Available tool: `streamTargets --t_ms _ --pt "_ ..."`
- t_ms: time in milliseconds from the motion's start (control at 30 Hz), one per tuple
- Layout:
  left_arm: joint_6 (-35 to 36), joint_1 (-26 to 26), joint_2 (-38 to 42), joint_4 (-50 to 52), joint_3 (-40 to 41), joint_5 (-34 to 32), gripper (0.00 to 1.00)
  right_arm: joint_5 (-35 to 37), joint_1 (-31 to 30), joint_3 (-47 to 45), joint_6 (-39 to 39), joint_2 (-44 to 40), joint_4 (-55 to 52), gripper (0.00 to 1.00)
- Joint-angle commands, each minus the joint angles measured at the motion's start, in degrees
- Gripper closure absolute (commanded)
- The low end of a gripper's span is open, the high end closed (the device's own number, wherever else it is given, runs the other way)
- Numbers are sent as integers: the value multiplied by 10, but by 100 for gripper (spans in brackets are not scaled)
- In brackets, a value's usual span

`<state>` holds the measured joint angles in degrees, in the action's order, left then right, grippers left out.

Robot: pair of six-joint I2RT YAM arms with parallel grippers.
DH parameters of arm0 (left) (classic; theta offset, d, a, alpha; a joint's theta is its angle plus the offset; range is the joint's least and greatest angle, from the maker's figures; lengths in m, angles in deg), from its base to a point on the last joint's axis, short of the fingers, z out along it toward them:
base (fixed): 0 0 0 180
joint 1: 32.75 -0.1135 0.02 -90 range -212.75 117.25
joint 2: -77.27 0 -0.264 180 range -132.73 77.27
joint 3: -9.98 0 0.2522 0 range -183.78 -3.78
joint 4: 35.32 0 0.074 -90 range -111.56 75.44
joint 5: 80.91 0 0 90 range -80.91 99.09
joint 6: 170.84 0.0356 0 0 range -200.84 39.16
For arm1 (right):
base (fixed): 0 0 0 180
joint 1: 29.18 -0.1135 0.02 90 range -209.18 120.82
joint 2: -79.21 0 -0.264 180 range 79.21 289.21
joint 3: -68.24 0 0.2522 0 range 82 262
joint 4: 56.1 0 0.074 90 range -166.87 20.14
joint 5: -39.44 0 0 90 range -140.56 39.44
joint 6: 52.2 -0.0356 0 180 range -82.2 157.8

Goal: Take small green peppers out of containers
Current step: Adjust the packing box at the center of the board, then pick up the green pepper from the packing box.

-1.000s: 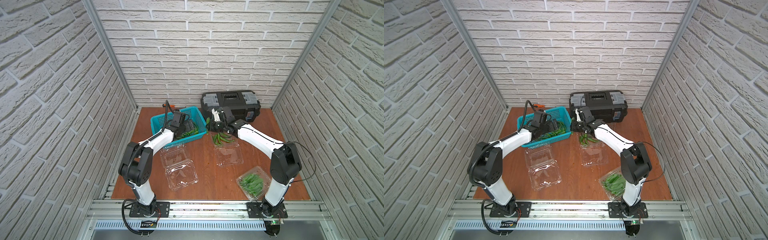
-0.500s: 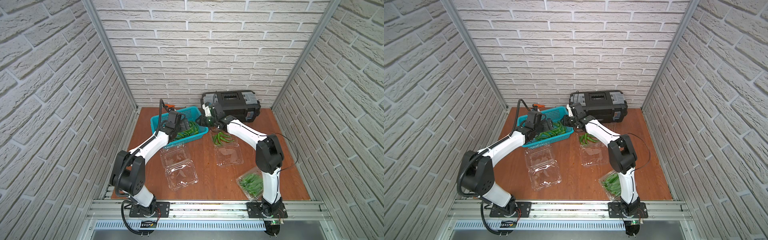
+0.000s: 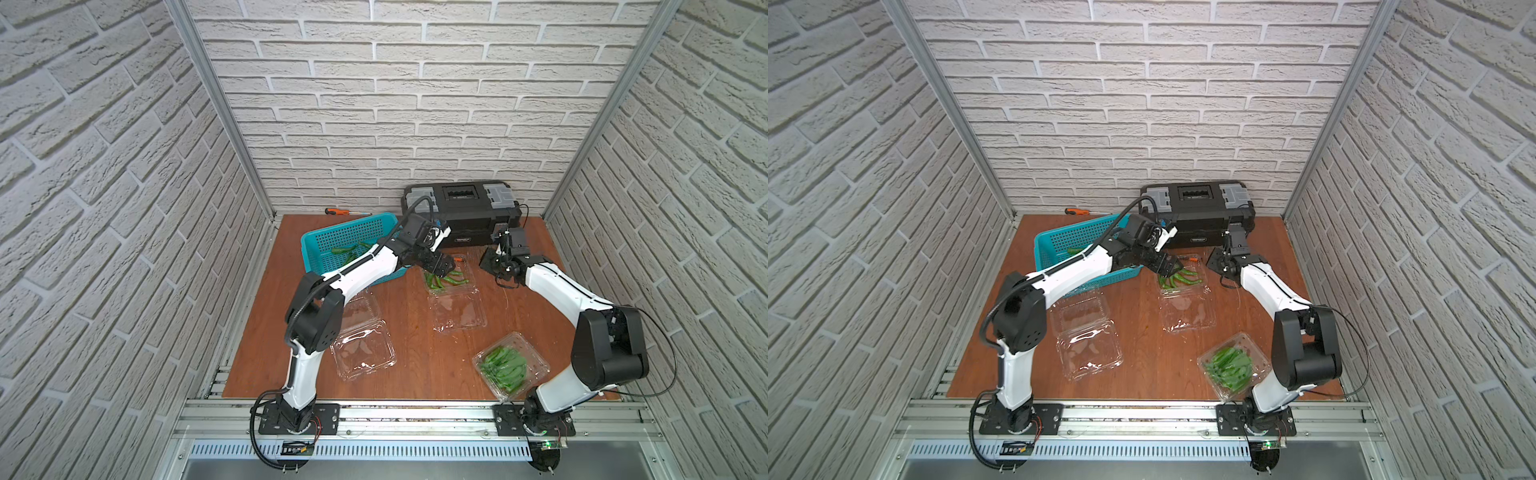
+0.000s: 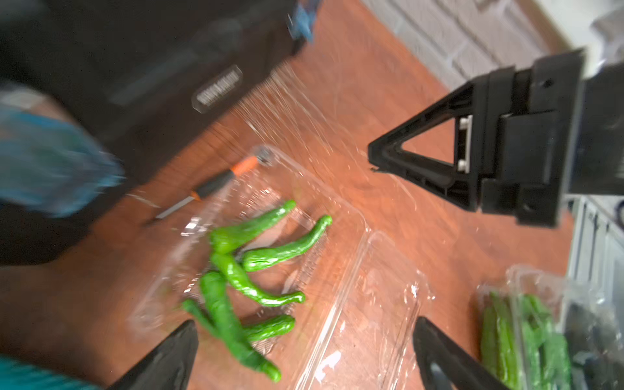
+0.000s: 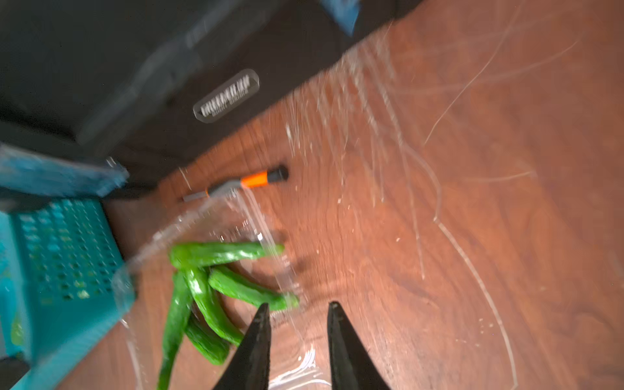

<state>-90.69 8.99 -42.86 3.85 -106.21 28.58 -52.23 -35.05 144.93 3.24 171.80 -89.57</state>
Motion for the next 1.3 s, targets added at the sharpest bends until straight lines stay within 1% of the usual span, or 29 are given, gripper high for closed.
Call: streamTargets --t_ms 0,133,267,367,500,567,733,967,1100,1167,1267 --pt "54 14 -39 89 -46 18 2 -50 -8 -20 25 9 15 70" --pt "67 23 -64 108 -74 10 2 -105 -12 -45 14 17 33 71" --pt "78 25 -76 117 -85 -1 2 -145 -24 -51 17 20 23 71" --pt "81 23 -83 119 -92 -10 2 -183 -27 -60 4 12 20 72" --pt "76 21 -91 123 -103 -13 5 -241 -33 -72 -23 0 17 72" --pt "75 21 -93 127 -107 -20 6 -255 -36 -70 -26 -4 5 71" --pt "67 13 -90 130 -101 -45 7 -248 -38 -67 -26 -24 -17 69" --pt "41 -2 -79 122 -79 -69 8 -204 -38 -60 -25 -39 -31 68" --pt "19 -8 -95 141 -94 -108 16 -170 -37 -51 -20 -53 -40 68" --pt "2 -9 -109 154 -112 -126 22 -157 -37 -48 -19 -59 -41 69" --pt "-9 -9 -131 172 -138 -138 28 -149 -38 -45 -19 -64 -42 69"
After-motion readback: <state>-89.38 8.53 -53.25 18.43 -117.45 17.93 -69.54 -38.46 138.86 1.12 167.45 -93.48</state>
